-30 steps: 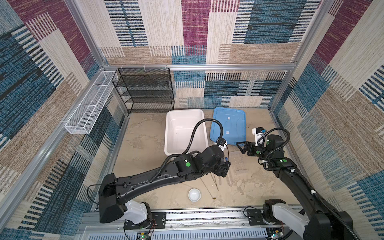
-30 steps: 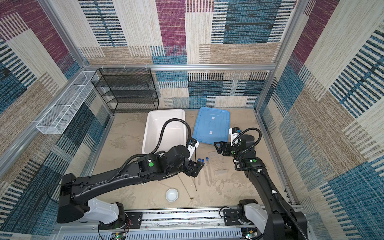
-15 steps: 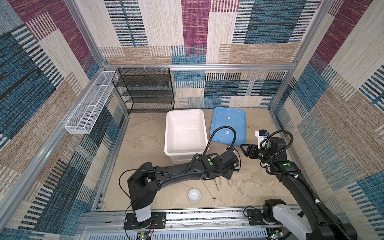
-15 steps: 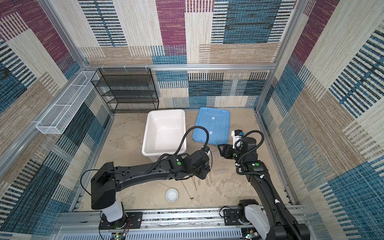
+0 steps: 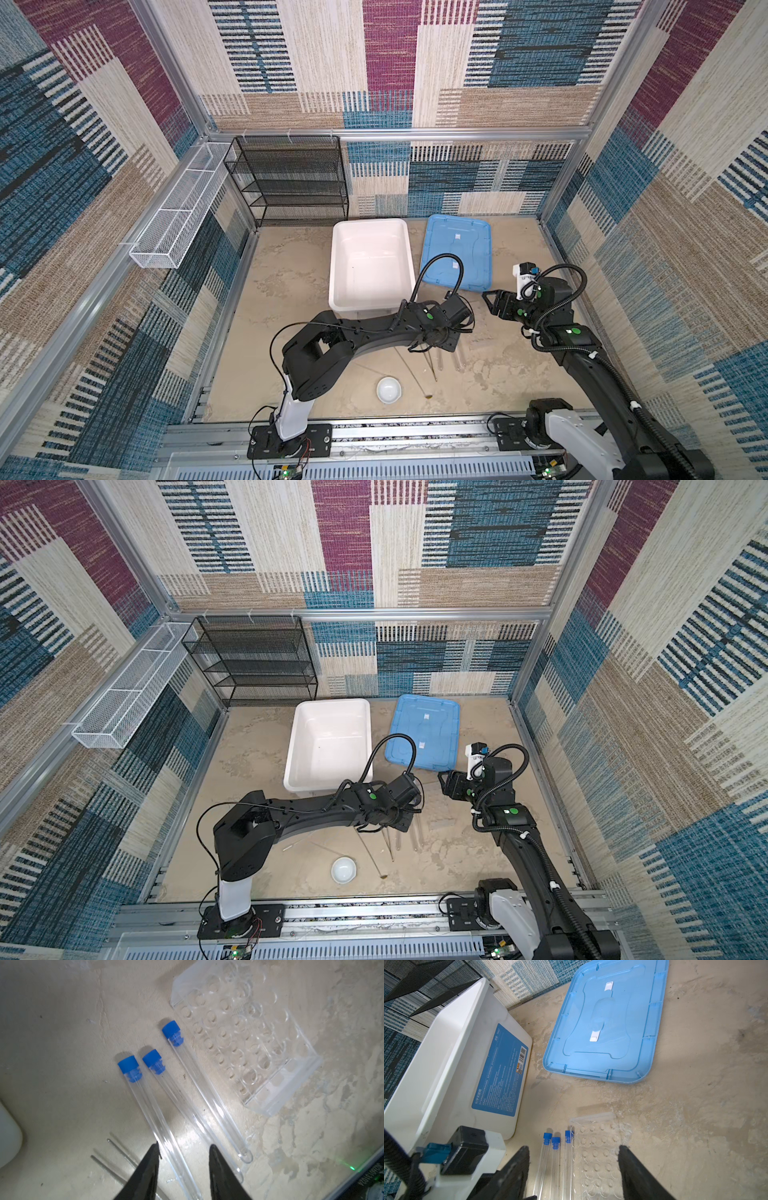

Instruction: Organize the chemistry lab equipment

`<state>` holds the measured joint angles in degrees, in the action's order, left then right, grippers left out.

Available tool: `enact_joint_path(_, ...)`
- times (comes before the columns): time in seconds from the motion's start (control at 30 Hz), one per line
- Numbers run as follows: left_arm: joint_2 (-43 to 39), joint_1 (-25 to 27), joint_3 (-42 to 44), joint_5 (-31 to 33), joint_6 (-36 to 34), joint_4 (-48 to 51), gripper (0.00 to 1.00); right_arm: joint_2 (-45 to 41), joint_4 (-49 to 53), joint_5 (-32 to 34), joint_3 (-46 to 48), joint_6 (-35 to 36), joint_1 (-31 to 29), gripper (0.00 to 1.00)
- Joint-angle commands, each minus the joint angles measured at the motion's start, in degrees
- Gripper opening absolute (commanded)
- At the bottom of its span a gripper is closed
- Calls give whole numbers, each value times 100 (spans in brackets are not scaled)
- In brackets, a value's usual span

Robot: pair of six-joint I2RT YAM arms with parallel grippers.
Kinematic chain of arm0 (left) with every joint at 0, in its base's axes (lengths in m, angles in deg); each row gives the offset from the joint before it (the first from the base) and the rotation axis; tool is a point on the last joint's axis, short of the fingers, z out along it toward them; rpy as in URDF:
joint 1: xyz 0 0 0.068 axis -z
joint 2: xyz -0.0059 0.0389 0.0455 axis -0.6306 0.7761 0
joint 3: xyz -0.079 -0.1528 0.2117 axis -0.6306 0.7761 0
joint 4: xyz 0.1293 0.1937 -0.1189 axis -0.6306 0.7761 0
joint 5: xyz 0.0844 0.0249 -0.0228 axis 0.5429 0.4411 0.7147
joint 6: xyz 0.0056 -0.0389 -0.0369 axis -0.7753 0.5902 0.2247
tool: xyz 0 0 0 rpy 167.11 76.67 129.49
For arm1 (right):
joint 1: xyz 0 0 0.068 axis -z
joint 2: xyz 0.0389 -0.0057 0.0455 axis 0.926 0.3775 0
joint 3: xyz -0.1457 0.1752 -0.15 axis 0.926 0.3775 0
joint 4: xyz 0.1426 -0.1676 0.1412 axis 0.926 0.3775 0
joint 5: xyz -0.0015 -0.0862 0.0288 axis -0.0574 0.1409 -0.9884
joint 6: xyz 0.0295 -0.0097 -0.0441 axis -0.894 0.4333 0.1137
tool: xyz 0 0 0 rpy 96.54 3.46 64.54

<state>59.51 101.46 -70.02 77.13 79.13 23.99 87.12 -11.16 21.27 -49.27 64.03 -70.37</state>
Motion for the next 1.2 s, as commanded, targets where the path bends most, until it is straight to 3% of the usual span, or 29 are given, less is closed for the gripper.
enact_joint_path(0.0, 112, -4, 43, -31, 221, 57, 40, 56, -47, 128, 21, -41, -2, 70)
enact_joint_path(0.17, 160, -5, 139, 13, 246, 37, 38, 110, -60, 149, 29, -38, 0, 69)
enact_joint_path(0.27, 176, -3, 158, -6, 233, 42, 32, 108, -66, 175, 39, -40, -7, 69)
enact_joint_path(0.67, 387, 52, 65, -101, 276, 213, 29, 61, -72, 259, 53, -54, -6, 67)
enact_joint_path(1.17, 740, 118, -310, 318, 330, 731, 22, -32, -73, 302, 73, -76, 0, 68)
